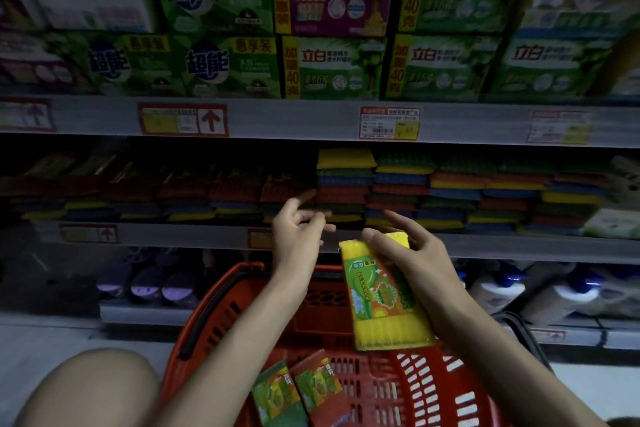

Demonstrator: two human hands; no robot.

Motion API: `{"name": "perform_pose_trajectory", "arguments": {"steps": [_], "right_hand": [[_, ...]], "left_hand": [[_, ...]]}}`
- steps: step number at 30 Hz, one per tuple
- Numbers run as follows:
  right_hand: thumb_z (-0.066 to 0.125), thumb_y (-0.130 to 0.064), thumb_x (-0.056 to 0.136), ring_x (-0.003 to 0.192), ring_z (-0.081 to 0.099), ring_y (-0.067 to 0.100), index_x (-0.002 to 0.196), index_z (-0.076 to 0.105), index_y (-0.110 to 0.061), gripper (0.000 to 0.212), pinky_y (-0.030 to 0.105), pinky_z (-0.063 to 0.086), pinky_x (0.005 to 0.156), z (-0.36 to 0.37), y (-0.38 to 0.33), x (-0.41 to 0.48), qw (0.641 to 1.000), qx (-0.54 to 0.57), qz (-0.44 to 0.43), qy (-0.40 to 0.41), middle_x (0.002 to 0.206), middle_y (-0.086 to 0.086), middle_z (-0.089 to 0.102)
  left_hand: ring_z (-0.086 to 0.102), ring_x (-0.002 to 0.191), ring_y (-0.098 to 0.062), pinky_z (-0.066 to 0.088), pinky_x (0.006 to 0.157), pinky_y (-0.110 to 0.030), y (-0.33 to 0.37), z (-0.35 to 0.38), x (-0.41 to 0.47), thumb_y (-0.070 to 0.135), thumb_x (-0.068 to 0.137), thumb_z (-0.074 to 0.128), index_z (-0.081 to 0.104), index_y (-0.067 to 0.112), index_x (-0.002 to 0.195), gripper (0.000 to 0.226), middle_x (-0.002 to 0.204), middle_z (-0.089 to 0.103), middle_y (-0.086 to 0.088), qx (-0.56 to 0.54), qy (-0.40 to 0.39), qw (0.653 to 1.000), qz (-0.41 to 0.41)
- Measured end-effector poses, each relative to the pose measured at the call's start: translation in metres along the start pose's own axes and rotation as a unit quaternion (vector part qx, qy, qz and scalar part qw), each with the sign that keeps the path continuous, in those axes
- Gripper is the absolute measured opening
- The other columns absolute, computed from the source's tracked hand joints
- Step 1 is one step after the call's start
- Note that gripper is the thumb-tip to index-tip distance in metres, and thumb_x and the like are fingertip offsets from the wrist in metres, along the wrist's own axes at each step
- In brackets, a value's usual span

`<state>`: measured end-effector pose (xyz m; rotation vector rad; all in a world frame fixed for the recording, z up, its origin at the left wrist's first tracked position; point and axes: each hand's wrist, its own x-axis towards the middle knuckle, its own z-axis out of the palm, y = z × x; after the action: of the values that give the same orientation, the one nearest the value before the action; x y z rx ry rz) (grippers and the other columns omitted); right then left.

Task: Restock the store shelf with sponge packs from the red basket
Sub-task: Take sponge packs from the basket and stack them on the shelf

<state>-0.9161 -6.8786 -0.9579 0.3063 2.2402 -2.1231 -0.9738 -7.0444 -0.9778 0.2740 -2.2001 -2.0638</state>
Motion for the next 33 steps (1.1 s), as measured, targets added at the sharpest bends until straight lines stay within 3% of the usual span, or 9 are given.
{"name": "perform_pose_trajectory", "arguments": {"steps": [3,6,9,12,17,21,24,31,33], "right_hand": [[0.083,-0.047,0.077,0.084,0.078,0.019,0.128,0.065,-0.039,0.055,0.035,0.063,0.070,0.002,-0.003,0.000,1.000,0.016,0.008,-0.002,0.115,0.003,0.071],[0.079,-0.046,0.082,0.085,0.078,0.021,0.119,0.070,-0.037,0.039,0.041,0.064,0.075,0.008,-0.005,0.001,0.999,0.034,0.007,0.004,0.108,0.006,0.076],[0.075,-0.046,0.086,0.088,0.077,0.018,0.114,0.073,-0.035,0.030,0.036,0.064,0.074,0.019,-0.006,0.001,0.999,0.038,-0.005,0.012,0.110,0.003,0.075],[0.074,-0.044,0.089,0.091,0.077,0.018,0.113,0.073,-0.032,0.027,0.035,0.064,0.075,0.032,-0.008,0.000,0.998,0.053,-0.018,0.017,0.111,0.002,0.075],[0.060,-0.052,0.097,0.097,0.076,0.026,0.115,0.075,-0.026,0.035,0.041,0.062,0.084,0.049,-0.013,0.004,0.991,0.122,0.047,-0.002,0.109,0.010,0.077],[0.064,-0.028,0.101,0.065,0.069,0.012,0.118,0.066,-0.004,0.029,0.024,0.056,0.058,0.047,-0.007,0.020,0.986,0.129,0.064,0.079,0.087,0.008,0.071],[0.067,-0.020,0.099,0.062,0.067,0.011,0.113,0.064,-0.005,0.021,0.027,0.057,0.064,0.038,-0.004,0.033,0.980,0.132,0.097,0.110,0.085,0.005,0.072],[0.065,-0.013,0.100,0.038,0.052,0.006,0.093,0.054,-0.007,0.014,0.027,0.051,0.055,0.040,-0.001,0.054,0.963,0.195,0.136,0.127,0.044,-0.005,0.053],[0.067,-0.012,0.098,0.040,0.054,0.008,0.109,0.054,-0.001,0.019,0.023,0.049,0.047,0.044,-0.001,0.058,0.958,0.213,0.139,0.132,0.047,-0.003,0.057]], "left_hand": [[0.073,0.073,-0.004,0.051,0.057,-0.017,0.004,-0.003,-0.005,0.009,0.103,0.058,0.054,0.011,0.133,0.031,0.096,0.074,-0.002,-0.018,0.023,1.000,-0.012],[0.075,0.084,-0.014,0.057,0.073,-0.032,0.010,-0.006,-0.023,0.026,0.102,0.063,0.066,0.015,0.119,0.020,0.095,0.077,-0.001,-0.054,0.011,0.996,-0.068],[0.077,0.087,-0.012,0.058,0.076,-0.031,0.023,-0.013,-0.045,0.052,0.095,0.063,0.075,0.026,0.107,0.031,0.095,0.080,0.004,-0.083,-0.108,0.980,-0.147],[0.078,0.091,-0.012,0.062,0.074,-0.028,0.031,-0.023,-0.054,0.052,0.088,0.067,0.074,0.028,0.111,0.034,0.101,0.081,0.004,-0.119,-0.184,0.963,-0.159],[0.077,0.096,-0.018,0.060,0.077,-0.032,0.024,-0.044,-0.050,0.038,0.077,0.080,0.070,0.023,0.120,0.047,0.110,0.079,-0.001,-0.107,-0.130,0.978,-0.122],[0.078,0.091,-0.017,0.060,0.069,-0.028,0.019,-0.058,-0.045,0.038,0.067,0.083,0.067,0.021,0.120,0.059,0.105,0.080,0.001,-0.127,-0.083,0.982,-0.113],[0.078,0.089,-0.015,0.059,0.072,-0.030,0.019,-0.064,-0.043,0.039,0.064,0.084,0.067,0.021,0.119,0.060,0.101,0.081,0.002,-0.135,-0.076,0.980,-0.124],[0.078,0.080,-0.013,0.059,0.056,-0.024,0.019,-0.080,-0.037,0.028,0.082,0.082,0.070,0.016,0.118,0.040,0.098,0.081,-0.001,-0.159,-0.035,0.977,-0.140],[0.079,0.082,-0.015,0.060,0.057,-0.027,0.018,-0.082,-0.036,0.029,0.084,0.080,0.072,0.015,0.116,0.036,0.100,0.081,-0.003,-0.190,-0.017,0.969,-0.157]]}}
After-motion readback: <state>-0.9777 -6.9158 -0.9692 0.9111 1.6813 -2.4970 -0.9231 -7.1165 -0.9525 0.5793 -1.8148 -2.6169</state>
